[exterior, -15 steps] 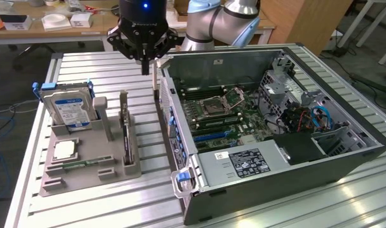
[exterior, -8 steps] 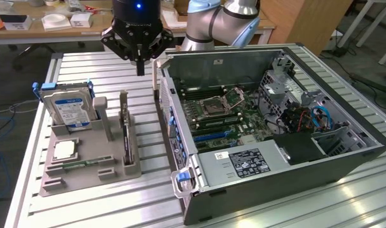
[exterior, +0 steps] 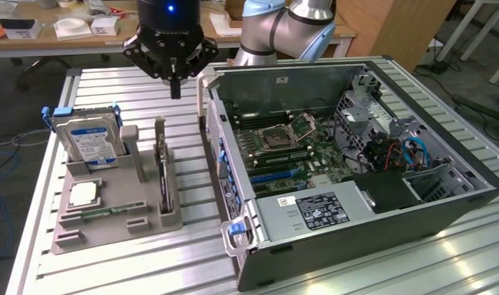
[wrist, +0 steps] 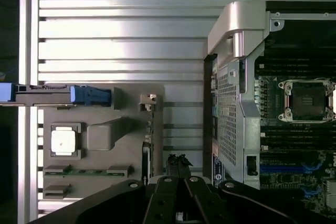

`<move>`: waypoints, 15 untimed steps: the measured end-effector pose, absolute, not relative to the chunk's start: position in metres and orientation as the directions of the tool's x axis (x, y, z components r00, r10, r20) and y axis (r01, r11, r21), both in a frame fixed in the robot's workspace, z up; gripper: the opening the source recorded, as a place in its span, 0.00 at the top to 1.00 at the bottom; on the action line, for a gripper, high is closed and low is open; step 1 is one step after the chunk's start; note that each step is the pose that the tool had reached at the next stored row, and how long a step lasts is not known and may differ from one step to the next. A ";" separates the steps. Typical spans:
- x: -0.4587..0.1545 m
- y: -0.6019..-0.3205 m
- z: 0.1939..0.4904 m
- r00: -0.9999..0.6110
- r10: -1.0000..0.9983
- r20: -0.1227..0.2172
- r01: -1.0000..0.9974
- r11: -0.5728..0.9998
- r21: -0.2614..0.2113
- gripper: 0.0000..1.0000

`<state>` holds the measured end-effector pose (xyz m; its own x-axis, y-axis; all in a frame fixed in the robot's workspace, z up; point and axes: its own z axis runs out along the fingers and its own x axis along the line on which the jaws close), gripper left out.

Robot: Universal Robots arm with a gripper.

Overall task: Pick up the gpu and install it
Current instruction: 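Reach for the gpu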

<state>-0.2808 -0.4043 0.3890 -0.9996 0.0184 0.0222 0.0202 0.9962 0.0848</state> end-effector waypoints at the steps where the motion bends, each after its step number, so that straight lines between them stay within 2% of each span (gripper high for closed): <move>1: -0.282 -0.404 0.389 -1.000 0.018 0.022 0.020 0.996 0.085 0.90; 15: -0.298 -0.406 0.388 -1.000 0.018 0.023 0.020 0.996 0.085 0.90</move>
<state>-0.2976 -0.4057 0.3881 -0.9996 0.0178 0.0230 0.0196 0.9962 0.0848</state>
